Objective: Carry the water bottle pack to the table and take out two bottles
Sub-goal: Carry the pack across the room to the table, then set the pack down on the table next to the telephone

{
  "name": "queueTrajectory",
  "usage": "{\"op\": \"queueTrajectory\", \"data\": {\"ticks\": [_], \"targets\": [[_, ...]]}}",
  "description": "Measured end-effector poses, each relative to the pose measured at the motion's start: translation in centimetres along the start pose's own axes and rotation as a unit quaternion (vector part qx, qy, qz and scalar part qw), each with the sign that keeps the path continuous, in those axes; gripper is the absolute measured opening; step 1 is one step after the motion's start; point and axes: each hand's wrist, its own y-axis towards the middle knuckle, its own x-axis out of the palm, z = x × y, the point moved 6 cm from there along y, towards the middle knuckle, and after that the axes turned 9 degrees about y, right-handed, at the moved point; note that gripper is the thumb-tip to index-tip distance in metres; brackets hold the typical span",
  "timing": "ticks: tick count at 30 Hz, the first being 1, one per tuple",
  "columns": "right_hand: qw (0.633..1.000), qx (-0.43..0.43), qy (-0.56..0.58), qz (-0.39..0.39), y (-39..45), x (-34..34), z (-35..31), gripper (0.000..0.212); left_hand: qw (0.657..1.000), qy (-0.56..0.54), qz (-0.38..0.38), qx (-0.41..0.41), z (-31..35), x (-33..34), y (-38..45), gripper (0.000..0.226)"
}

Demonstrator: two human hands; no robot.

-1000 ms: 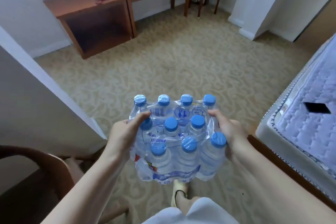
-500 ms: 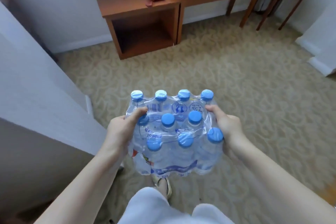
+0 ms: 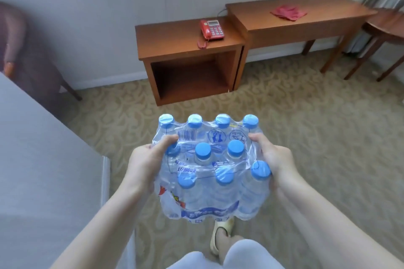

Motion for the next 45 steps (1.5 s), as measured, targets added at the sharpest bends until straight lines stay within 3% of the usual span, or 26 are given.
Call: {"op": "queueTrajectory", "data": {"ticks": [4,10,13,16,23,27,36,41,45], "targets": [[0.999,-0.013,-0.021,-0.029,7.6,4.7,-6.1,0.036,1.000,-0.018,0.025,-0.001,5.1,2.4,6.6,0.087],[0.997,-0.017,-0.052,-0.047,17.2,13.3,-13.3,0.043,0.998,-0.045,0.047,-0.017,11.6,3.3,16.4,0.068],[0.998,-0.003,-0.057,-0.041,22.5,18.3,-15.3,0.063,0.997,-0.053,0.043,-0.022,15.2,3.1,22.7,0.077],[0.997,0.009,-0.060,-0.038,27.5,23.8,-16.7,0.063,0.998,-0.042,0.049,-0.024,18.8,2.2,29.4,0.086],[0.996,0.001,-0.060,-0.072,36.0,36.7,-21.9,0.054,0.996,-0.009,0.084,-0.021,28.2,-0.9,42.2,0.068],[0.995,0.005,-0.068,-0.075,41.8,42.7,-24.9,0.050,0.996,0.001,0.087,-0.006,32.7,-1.8,49.5,0.036],[0.987,0.007,-0.130,-0.095,55.2,56.1,-30.1,0.053,0.990,-0.017,0.134,-0.049,39.3,-2.4,64.8,0.079],[0.981,-0.010,-0.164,-0.104,60.3,63.0,-32.0,0.071,0.986,-0.027,0.144,-0.075,42.2,-3.8,72.4,0.080],[0.978,-0.029,-0.185,-0.094,64.1,67.8,-32.2,0.058,0.988,0.001,0.129,-0.082,44.3,-5.3,79.1,0.065]]}}
